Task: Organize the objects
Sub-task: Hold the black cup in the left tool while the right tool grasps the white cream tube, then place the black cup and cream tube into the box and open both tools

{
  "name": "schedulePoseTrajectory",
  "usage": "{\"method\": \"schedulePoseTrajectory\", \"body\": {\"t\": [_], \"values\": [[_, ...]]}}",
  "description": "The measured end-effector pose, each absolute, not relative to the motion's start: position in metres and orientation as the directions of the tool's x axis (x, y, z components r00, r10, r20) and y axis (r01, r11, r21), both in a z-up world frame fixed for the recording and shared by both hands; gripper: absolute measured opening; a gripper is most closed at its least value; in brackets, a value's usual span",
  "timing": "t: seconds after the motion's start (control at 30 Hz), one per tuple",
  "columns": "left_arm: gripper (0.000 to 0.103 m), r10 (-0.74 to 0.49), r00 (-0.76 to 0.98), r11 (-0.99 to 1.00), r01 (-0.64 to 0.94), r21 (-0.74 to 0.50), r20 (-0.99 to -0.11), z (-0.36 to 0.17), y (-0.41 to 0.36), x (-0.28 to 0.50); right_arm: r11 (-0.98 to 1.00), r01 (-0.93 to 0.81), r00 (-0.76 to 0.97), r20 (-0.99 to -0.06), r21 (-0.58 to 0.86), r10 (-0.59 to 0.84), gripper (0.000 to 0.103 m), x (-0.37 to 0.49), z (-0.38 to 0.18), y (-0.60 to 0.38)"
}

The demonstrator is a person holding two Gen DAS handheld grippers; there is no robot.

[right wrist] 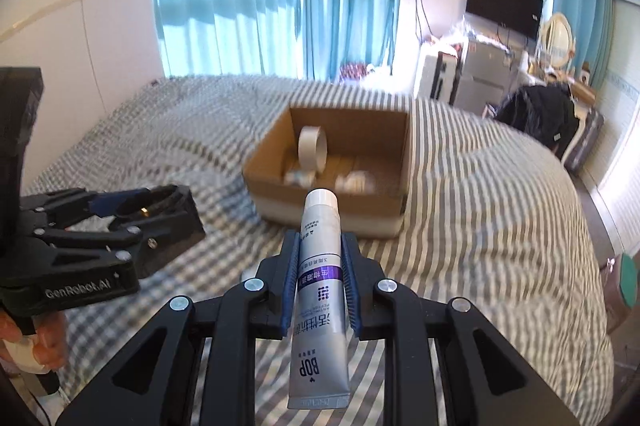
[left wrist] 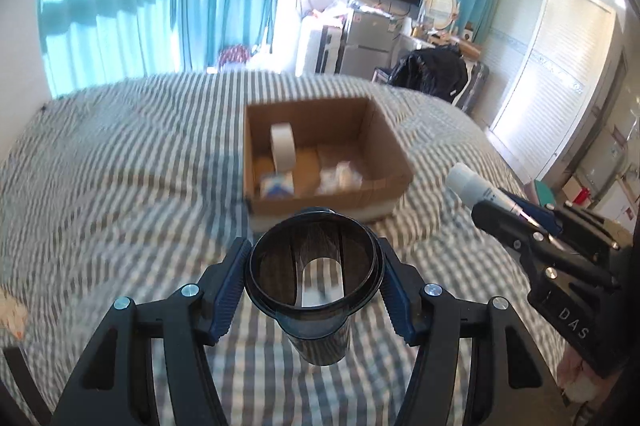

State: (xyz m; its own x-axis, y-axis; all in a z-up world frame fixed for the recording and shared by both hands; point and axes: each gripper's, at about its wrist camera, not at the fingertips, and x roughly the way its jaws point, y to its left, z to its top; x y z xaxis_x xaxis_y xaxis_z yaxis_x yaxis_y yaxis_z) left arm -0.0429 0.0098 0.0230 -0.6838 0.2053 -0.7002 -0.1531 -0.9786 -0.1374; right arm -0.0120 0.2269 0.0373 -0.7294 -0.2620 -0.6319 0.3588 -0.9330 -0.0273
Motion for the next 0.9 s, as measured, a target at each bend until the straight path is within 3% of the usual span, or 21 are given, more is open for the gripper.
{"method": "schedulePoseTrajectory", "body": {"t": [0.13, 0.4, 0.57, 0.9], "values": [[0.063, 0.173, -0.738, -0.984, -0.161, -0.079, -0.652, 0.047, 0.018, -0.075, -0.926, 0.373, -0.756, -0.595, -0.050, -0.273, 0.020, -0.041, 0.066, 0.225], [0.063, 0.151, -0.755, -0.985, -0.166, -0.036, -0.639, 0.060, 0.028, -0.161, -0.925, 0.379, -0.753, -0.593, -0.037, -0.285, 0.020, -0.129, 0.084, 0.219], [0.063, 0.130, -0.722, -0.987, -0.158, -0.021, -0.680, 0.037, 0.036, -0.220, -0.939, 0.345, -0.743, -0.608, 0.010, -0.279, 0.020, -0.191, 0.072, 0.222], [0.063, 0.242, -0.600, -0.966, -0.225, -0.129, -0.763, -0.043, 0.046, -0.273, -0.950, 0.304, -0.667, -0.695, 0.075, -0.268, 0.020, -0.272, -0.003, 0.232]]}}
